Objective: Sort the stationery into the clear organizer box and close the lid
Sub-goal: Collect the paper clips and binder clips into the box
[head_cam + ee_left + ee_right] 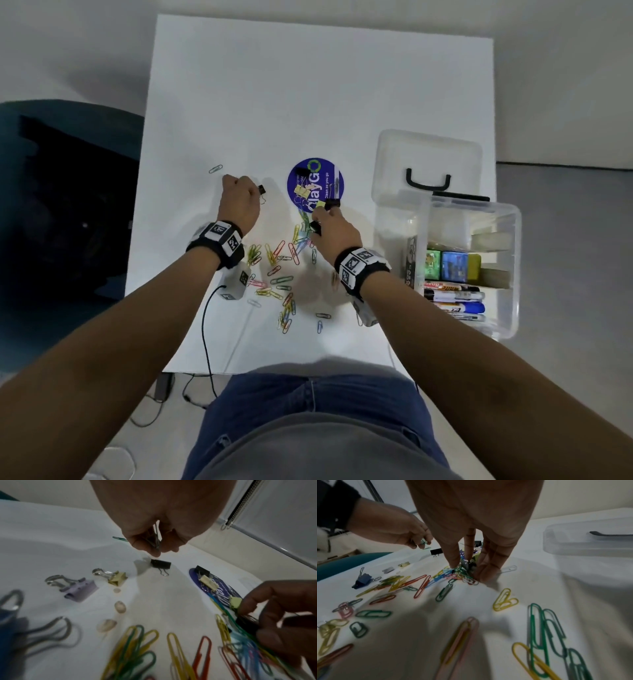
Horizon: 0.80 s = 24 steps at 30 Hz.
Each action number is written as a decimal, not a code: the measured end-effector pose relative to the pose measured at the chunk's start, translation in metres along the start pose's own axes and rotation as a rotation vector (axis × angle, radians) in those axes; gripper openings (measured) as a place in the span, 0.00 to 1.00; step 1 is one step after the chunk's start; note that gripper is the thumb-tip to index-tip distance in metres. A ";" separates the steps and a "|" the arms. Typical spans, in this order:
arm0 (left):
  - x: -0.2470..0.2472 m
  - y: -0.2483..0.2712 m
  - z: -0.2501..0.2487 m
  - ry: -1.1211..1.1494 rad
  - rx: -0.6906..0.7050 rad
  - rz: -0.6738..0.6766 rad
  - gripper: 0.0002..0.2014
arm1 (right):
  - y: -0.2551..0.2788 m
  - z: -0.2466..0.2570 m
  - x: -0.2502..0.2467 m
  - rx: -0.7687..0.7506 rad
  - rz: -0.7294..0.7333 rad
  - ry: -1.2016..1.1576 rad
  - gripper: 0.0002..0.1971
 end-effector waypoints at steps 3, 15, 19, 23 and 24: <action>-0.001 -0.013 0.000 -0.026 -0.011 -0.016 0.09 | -0.003 -0.002 0.003 0.042 0.024 -0.009 0.18; 0.021 -0.009 -0.005 0.020 0.019 0.099 0.11 | 0.005 -0.063 -0.010 0.476 -0.054 -0.790 0.10; 0.037 -0.004 -0.036 0.142 0.125 0.221 0.15 | -0.007 -0.075 -0.030 0.401 -0.158 -0.525 0.16; 0.044 -0.012 -0.063 0.075 0.215 0.202 0.17 | -0.020 -0.074 -0.048 0.348 -0.152 -0.474 0.18; 0.045 -0.016 -0.064 0.028 0.201 0.162 0.16 | -0.022 -0.073 -0.049 0.356 -0.139 -0.530 0.14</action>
Point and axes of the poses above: each hand's wrist, its own y-axis away from the middle knuckle, its own x-axis out of the palm, z = x × y, the point moved 7 cm from there along -y, towards the middle knuckle, and after that the axes turned 13 degrees about y, right-handed, at the moved point
